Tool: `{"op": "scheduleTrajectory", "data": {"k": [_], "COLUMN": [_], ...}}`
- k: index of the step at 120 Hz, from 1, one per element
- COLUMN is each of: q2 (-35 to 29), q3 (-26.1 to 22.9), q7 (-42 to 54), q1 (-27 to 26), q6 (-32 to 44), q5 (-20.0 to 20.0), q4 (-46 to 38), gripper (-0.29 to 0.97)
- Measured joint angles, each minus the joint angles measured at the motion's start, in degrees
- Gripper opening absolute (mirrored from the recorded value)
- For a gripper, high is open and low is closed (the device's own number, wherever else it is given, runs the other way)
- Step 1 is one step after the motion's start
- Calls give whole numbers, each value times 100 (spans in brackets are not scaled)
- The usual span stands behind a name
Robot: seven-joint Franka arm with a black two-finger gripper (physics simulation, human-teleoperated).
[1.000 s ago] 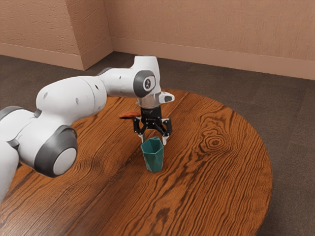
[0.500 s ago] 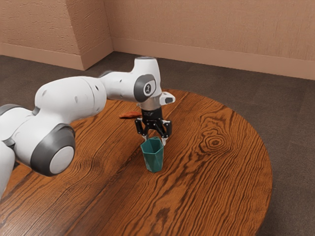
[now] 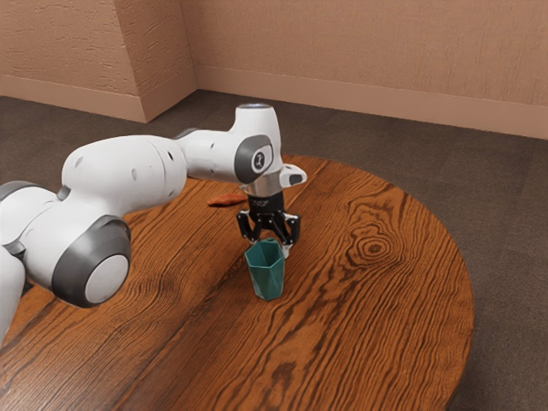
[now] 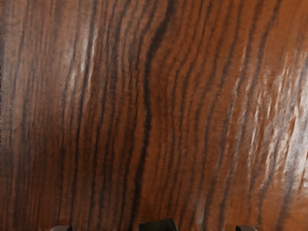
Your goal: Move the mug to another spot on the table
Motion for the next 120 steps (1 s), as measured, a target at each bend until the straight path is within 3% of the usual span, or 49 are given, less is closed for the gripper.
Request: {"op": "scheduleTrajectory", "data": {"k": [69,120], "q2": [-73,-168], "q3": [0,1], "q7": [-317,-486], "q1": [0,-9], "q6": [32,-141], "q5": [-21,13], "q4": [-131,-80], "gripper": [14,8]}}
